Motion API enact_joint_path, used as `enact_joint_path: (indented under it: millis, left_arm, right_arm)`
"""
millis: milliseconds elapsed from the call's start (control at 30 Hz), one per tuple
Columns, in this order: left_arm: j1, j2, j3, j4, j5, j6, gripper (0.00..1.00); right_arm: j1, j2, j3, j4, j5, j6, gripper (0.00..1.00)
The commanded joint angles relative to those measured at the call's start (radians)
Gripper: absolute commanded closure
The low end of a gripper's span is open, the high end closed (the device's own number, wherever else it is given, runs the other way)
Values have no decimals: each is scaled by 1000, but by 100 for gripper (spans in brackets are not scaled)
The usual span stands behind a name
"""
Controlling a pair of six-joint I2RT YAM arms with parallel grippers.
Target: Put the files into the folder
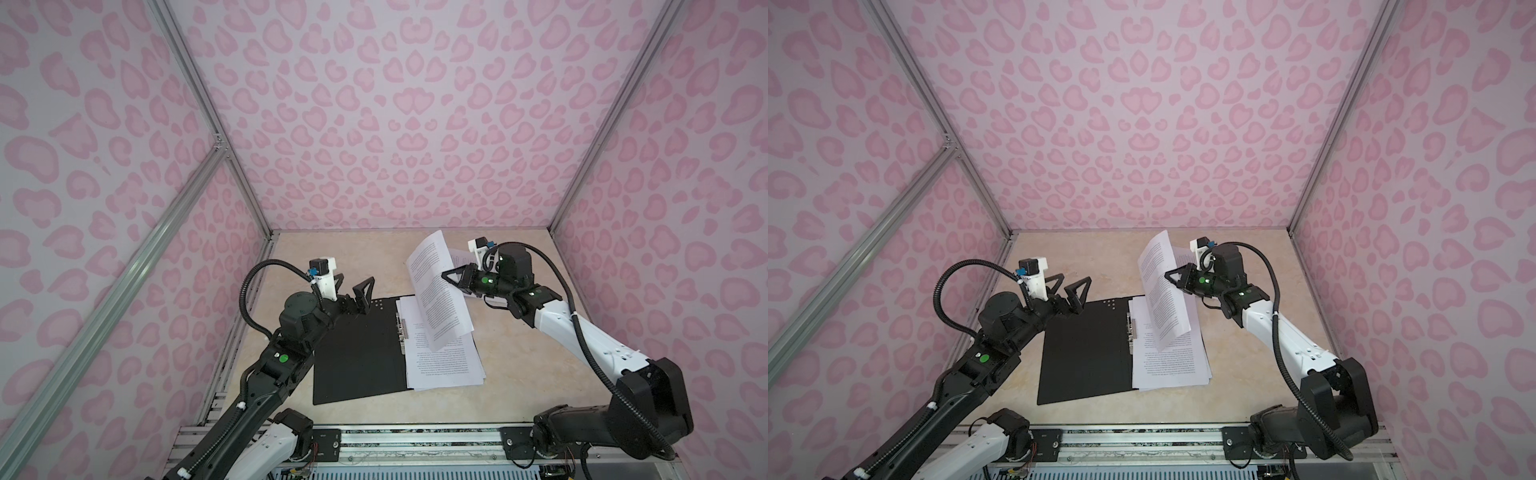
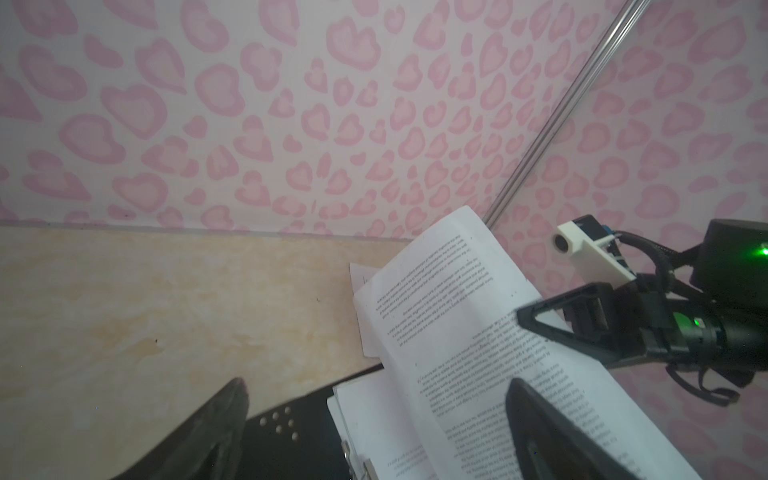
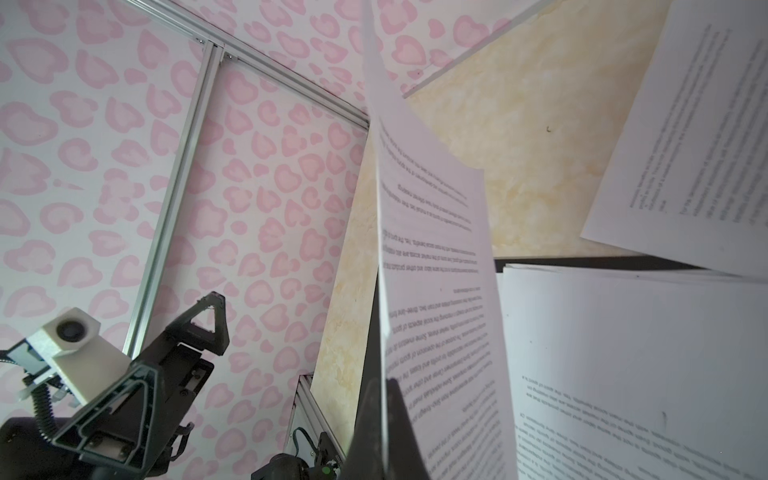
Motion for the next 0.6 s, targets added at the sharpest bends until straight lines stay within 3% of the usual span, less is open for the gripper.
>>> enact_joint_path:
  millis: [0, 100, 267, 567]
  left_arm:
    - [1, -81, -36, -223, 82, 14, 2]
    - [0, -147, -77, -296, 92, 37, 2]
    - [0, -175, -61, -356, 130, 57, 2]
    - [0, -98, -63, -384, 161, 120, 2]
  right_arm:
    - [-48, -21, -60, -73, 42, -68, 100]
    - [-62, 17, -113, -147, 120, -229, 100]
    - [-43, 89, -212, -62, 154, -321, 100]
    - [-47, 90, -287, 0, 213, -346, 100]
